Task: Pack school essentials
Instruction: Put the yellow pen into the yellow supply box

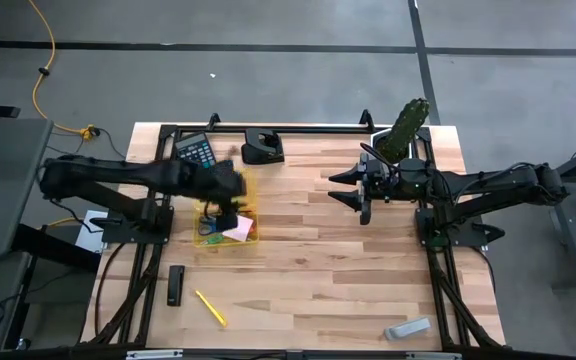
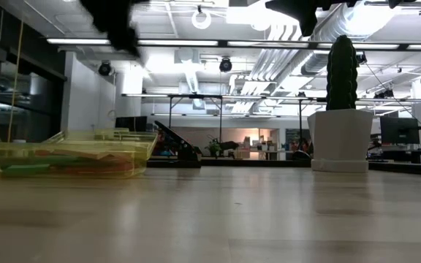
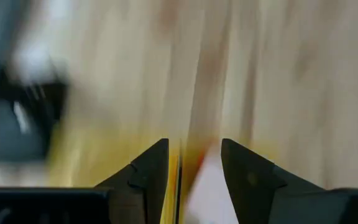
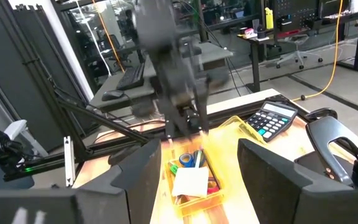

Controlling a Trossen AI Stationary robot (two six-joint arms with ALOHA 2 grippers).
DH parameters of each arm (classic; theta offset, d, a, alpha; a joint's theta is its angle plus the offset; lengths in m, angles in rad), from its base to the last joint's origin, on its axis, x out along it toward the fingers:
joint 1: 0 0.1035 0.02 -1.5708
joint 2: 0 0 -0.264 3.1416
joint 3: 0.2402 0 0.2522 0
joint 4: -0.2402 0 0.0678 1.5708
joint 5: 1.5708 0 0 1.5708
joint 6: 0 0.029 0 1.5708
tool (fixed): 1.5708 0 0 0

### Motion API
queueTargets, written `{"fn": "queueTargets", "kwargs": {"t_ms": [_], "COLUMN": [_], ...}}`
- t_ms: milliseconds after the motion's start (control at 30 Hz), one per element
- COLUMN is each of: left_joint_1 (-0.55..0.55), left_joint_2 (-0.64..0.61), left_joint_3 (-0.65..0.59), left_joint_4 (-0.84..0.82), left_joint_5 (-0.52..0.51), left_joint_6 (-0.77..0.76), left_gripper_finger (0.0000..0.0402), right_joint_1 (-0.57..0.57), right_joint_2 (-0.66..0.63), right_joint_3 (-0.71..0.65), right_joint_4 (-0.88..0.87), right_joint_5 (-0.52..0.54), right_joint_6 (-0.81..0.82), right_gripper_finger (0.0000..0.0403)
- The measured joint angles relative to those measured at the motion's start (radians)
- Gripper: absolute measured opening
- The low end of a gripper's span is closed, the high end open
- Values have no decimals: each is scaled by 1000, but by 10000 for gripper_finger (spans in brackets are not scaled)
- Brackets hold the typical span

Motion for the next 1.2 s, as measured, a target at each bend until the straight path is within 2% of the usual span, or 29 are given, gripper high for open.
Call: {"fn": "queueTargets", "kwargs": {"t_ms": [100, 167, 300, 367, 500, 667, 1200], "left_joint_1": [0, -2, -3, -3, -5, -16, -22], "left_joint_2": [-96, -161, -268, -302, -343, -352, -351], "left_joint_3": [48, 37, -70, -147, -279, -333, -334], "left_joint_4": [196, 403, 767, 898, 1054, 1074, 1074], "left_joint_5": [1, 2, 12, 24, 68, 85, 85], "left_joint_6": [3, 3, -7, -36, -110, -121, -50], "left_gripper_finger": [138, 138, 138, 138, 139, 138, 138], "right_joint_1": [0, 0, 0, 0, 0, 0, 0], "right_joint_2": [0, 0, 0, 0, 0, 0, 0], "right_joint_3": [0, 0, 0, 0, 0, 0, 0], "right_joint_4": [0, 0, 1, 6, 21, 52, 58], "right_joint_5": [-1, -8, -9, -9, -10, -11, -11], "right_joint_6": [0, 0, -3, -12, -40, -84, -94], "right_gripper_finger": [206, 206, 206, 206, 206, 206, 206]}}
